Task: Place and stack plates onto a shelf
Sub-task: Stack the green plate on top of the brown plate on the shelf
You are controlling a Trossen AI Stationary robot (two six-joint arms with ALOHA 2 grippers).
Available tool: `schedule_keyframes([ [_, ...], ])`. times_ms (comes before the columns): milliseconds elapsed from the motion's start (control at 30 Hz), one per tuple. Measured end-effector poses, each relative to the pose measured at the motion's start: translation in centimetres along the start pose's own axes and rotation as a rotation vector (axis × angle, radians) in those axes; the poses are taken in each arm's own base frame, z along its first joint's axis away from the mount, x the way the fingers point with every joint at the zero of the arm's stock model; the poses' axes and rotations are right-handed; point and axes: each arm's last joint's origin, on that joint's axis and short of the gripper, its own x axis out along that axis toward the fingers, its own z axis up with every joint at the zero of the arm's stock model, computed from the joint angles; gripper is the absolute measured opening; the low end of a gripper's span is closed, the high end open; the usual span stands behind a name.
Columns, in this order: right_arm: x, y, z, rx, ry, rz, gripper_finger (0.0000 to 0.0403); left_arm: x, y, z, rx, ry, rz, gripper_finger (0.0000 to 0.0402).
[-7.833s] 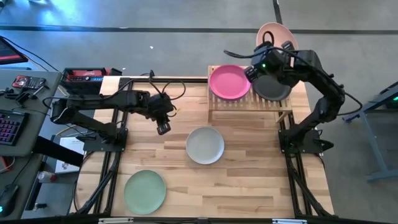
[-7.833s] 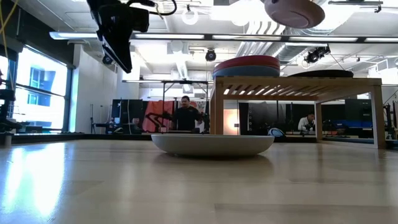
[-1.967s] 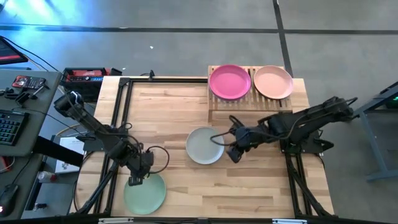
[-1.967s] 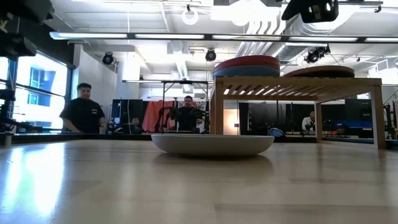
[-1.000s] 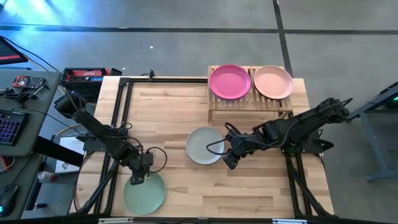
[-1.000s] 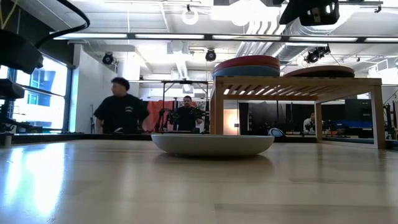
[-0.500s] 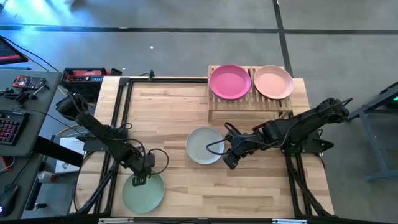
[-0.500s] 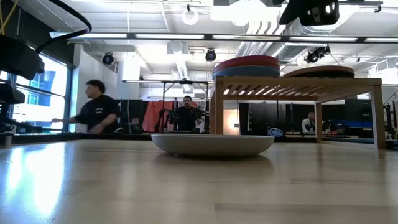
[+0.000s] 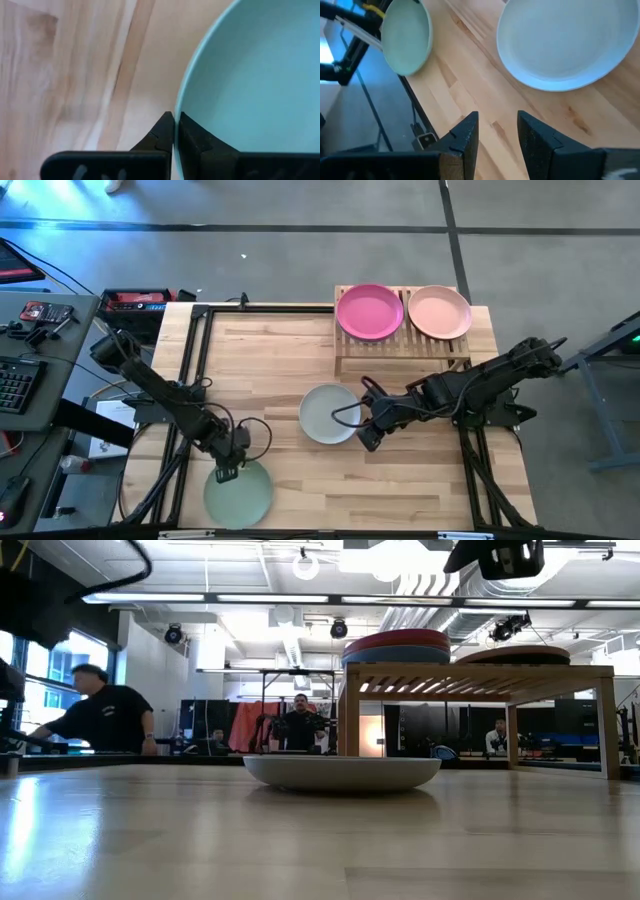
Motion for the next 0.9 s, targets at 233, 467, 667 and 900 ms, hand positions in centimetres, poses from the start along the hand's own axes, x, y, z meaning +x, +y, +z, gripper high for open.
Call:
schedule_keyframes([
  [233,0.0,0.1,0.2,0.102,-0.035,0.008,0.0114,-3.5,-1.3,2.6,-0.113,-0.043,-0.021,0.0001],
  [467,-0.2,1.3,1.2,-0.020,-0.229,0.081,0.0114,-7.4,-2.3,6.1,-0.080,-0.236,-0.060,0.0001],
  [667,-0.7,2.8,2.2,-0.161,-0.381,0.186,0.0114,-10.4,-1.9,8.6,-0.089,-0.353,-0.061,0.0001],
  [900,-1.4,3.8,3.0,-0.298,-0.558,0.209,0.0114,-12.4,-0.6,10.7,-0.079,-0.437,-0.043,0.0001],
])
